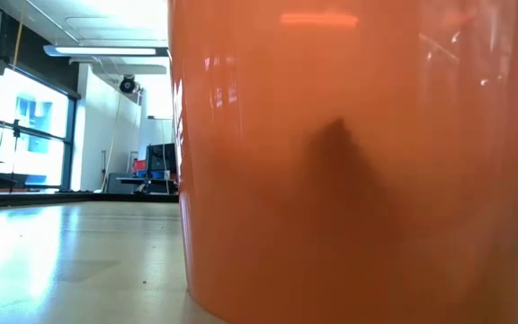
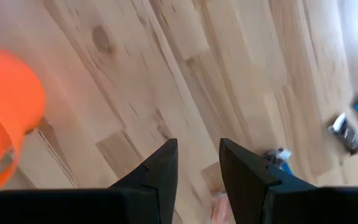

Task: Organize candy in baskets
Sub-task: Put the orange gummy into the white bucket

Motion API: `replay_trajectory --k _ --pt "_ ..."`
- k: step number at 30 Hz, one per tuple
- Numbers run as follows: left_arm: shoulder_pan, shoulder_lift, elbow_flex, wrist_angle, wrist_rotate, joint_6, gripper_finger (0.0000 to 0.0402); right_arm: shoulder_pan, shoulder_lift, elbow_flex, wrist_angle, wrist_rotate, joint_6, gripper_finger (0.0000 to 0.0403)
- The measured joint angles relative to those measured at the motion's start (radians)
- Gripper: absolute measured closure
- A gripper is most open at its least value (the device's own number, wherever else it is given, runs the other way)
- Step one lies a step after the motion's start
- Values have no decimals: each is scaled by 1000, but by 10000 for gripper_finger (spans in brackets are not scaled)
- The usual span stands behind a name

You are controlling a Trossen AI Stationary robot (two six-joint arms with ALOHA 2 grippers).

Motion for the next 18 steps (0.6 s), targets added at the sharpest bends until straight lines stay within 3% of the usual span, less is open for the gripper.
replay_trajectory --k 12,18 --pt "65 44 0 27 -55 -35 337 64 -251 -377 172 -30 173 290" --pt "109 51 0 59 -155 -35 337 93 -354 -532 256 -42 248 290"
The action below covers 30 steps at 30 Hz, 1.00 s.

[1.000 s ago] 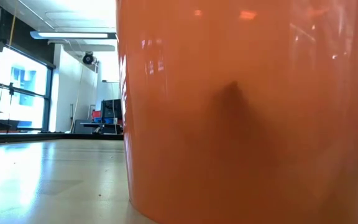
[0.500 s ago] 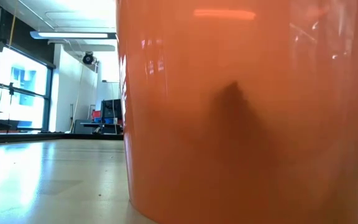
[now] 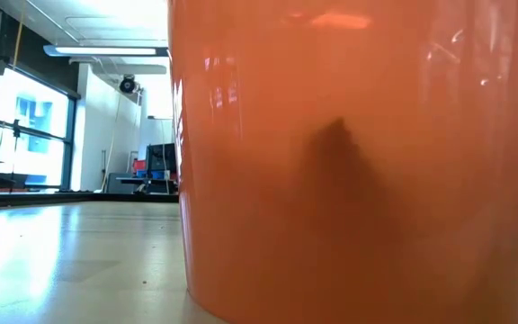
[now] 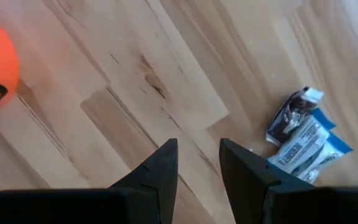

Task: Organize candy in baskets
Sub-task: Put the orange gummy into the white bucket

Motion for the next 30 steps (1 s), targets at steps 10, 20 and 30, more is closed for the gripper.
replay_trajectory --k 10,20,30 --pt "84 5 0 62 -40 0 337 23 -138 -202 87 -11 36 290" --pt "169 42 0 68 -41 -16 337 38 -286 -427 199 -40 82 290" --pt "256 94 0 68 -37 -12 337 38 -349 -636 356 -148 114 290"
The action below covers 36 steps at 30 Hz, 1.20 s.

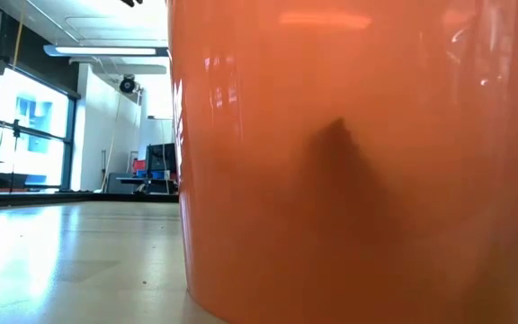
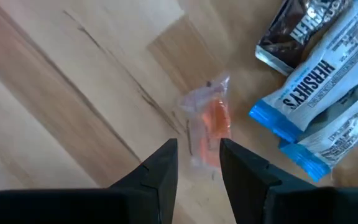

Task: Organize candy in baskets
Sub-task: Put the orange gummy into the white bucket

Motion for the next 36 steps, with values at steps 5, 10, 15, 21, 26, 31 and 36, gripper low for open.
replay_trajectory --k 5,10,15,21,26,31,36 --pt "20 22 0 0 37 43 337 0 0 -44 17 0 -1 290" --pt "28 31 0 0 61 51 337 0 0 -79 71 3 -1 290" --pt "28 31 0 -1 64 51 337 -1 0 -137 189 3 0 290" --pt "27 31 0 -1 72 75 337 -1 -4 -201 268 8 35 290" --pt "27 31 0 -1 81 76 337 -1 -2 -203 285 26 75 295" --pt "27 31 0 -1 111 86 337 -2 1 -206 355 27 118 350" --pt "27 31 0 -1 162 127 337 -2 3 -207 435 27 170 391"
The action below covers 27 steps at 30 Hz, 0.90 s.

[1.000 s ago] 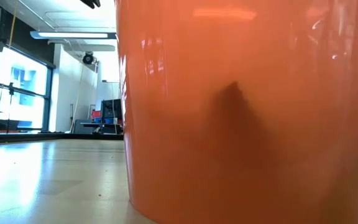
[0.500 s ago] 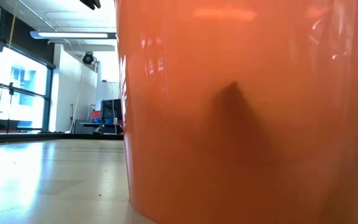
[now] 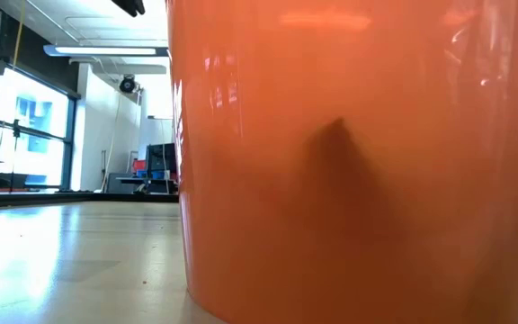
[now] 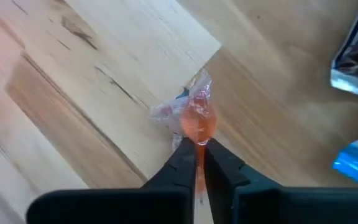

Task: Organize candy in baskets
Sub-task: Put the orange gummy into the white bucket

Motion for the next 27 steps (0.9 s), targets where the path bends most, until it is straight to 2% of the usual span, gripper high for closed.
replay_trajectory --k 6,11,20,22,27 --pt "0 0 0 -1 19 65 337 0 3 17 75 -11 45 399" --pt "0 0 0 -15 21 136 337 -28 2 134 87 52 37 402" --pt "-1 0 0 -40 64 247 337 -116 32 445 80 280 -115 403" --pt "-1 0 0 -39 64 271 337 -126 74 537 63 322 -165 403" --pt "-1 0 0 -39 66 350 337 -144 275 801 -138 364 -269 403"
